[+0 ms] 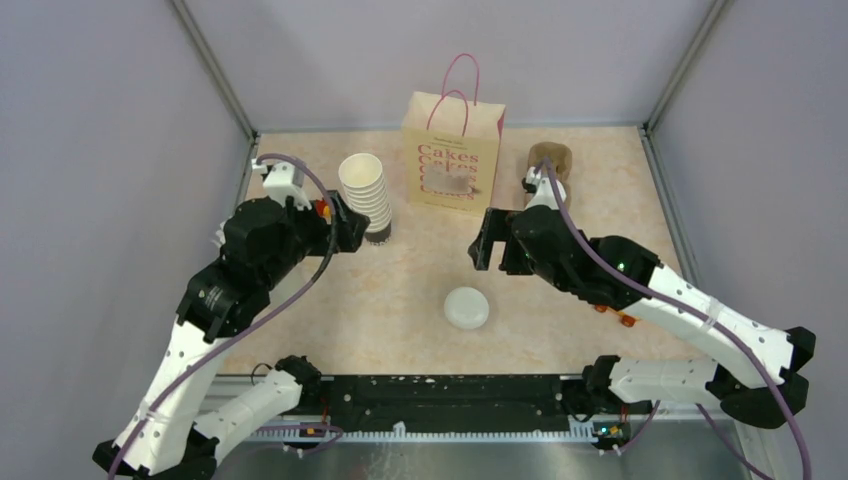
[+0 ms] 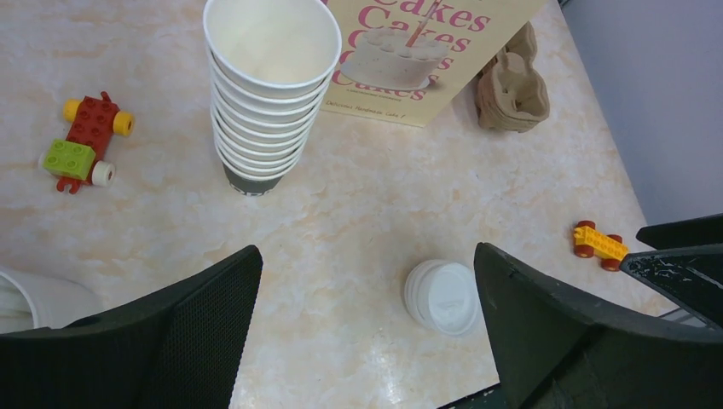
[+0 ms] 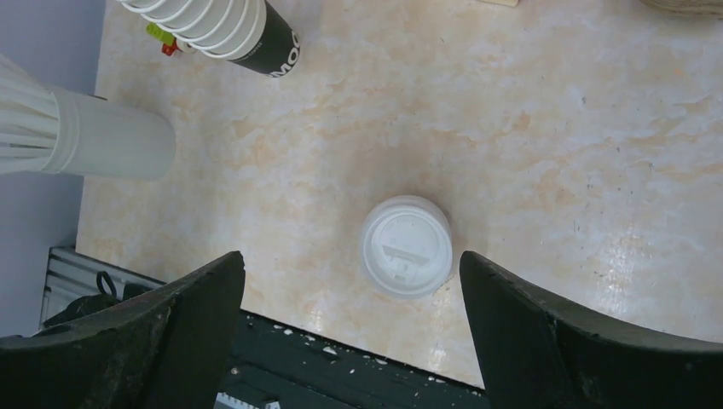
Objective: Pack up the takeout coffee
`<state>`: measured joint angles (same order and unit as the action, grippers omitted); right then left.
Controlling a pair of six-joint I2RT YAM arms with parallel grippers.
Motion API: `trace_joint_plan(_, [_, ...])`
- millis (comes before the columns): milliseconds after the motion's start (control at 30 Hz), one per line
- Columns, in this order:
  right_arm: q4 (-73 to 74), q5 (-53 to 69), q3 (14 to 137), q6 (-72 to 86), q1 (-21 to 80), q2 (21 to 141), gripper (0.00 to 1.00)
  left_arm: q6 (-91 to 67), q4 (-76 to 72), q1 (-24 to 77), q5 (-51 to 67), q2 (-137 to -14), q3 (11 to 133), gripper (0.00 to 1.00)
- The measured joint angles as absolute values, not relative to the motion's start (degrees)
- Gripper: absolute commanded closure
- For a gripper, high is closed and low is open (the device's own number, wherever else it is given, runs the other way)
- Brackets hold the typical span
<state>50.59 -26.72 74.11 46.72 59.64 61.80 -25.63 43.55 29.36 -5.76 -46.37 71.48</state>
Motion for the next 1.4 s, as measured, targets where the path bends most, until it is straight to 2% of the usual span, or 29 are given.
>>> trace_joint_plan(367, [48.2, -25.8, 73.8, 45.1, 59.6, 62.2, 0.06, -28.1, 47.4, 29.4, -15.1, -52.4, 74.7, 0.02])
trace_joint_plan(533, [46.0, -22.8, 73.9, 42.2, 59.6, 63.5, 0.07, -28.6, 49.6, 28.9, -21.0, -59.3, 80.9, 0.09])
trace_joint_plan(633, [45.4, -21.0, 73.9, 40.8, 59.6, 65.2, 0.07, -28.7, 50.2, 26.3, -22.2, -64.8, 88.4, 0.17])
trace_joint_plan(800, [45.3, -18.3, 73.9, 39.0, 59.6, 67.1, 0.07, -28.8, 48.8, 14.9, -16.2, -71.6, 93.7, 0.4])
trace_joint_plan(867, [45.0, -17.7, 73.9, 38.5, 59.6, 67.1, 0.07, -29.1, 48.2, 11.9, -13.0, -73.8, 93.8, 0.45])
trace_joint_plan(1033, [43.0, -16.2, 73.9, 37.0, 59.6, 67.1, 0.07, -29.6, 46.7, 10.2, -5.8, -78.8, 94.0, 0.45])
trace_joint_plan(1167, [40.8, -15.5, 73.9, 36.0, 59.6, 67.1, 0.07, -29.9, 46.2, 10.2, -1.0, -80.8, 94.5, 0.49])
trace_joint_plan(1400, [38.0, -13.6, 73.9, 34.8, 59.6, 67.2, 0.08, -29.3, 46.1, 10.2, 1.1, -81.9, 94.5, 0.54])
